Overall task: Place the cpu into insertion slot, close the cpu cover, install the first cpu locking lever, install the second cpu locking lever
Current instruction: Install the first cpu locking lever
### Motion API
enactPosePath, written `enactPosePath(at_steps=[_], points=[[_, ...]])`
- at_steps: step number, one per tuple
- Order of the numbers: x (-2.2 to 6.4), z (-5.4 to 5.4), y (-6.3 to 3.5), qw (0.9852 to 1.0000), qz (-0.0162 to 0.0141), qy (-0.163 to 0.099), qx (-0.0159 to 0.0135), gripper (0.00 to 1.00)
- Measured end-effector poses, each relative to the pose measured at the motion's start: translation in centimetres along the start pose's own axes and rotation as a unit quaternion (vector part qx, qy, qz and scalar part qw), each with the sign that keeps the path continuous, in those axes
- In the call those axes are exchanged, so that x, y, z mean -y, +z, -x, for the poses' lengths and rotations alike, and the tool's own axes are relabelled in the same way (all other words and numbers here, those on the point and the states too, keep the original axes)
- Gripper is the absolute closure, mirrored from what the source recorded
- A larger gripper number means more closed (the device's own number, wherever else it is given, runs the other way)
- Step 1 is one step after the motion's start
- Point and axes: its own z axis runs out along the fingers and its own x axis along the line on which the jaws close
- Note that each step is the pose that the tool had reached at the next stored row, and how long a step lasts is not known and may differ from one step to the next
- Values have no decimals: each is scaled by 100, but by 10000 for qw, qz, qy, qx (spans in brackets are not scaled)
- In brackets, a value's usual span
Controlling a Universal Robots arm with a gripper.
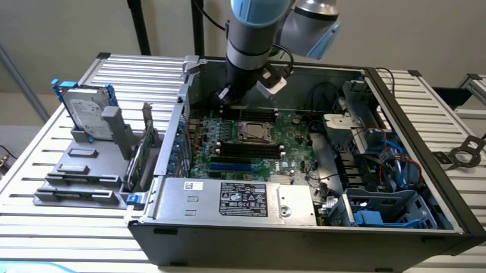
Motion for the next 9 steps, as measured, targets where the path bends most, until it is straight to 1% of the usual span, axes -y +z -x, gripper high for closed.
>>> enactPosePath(at_steps=[4, 9], points=[[-64, -71, 0, 10000, 19, -2, -19, 89], [-97, -67, 60, 10000, 42, -7, -41, 89]])
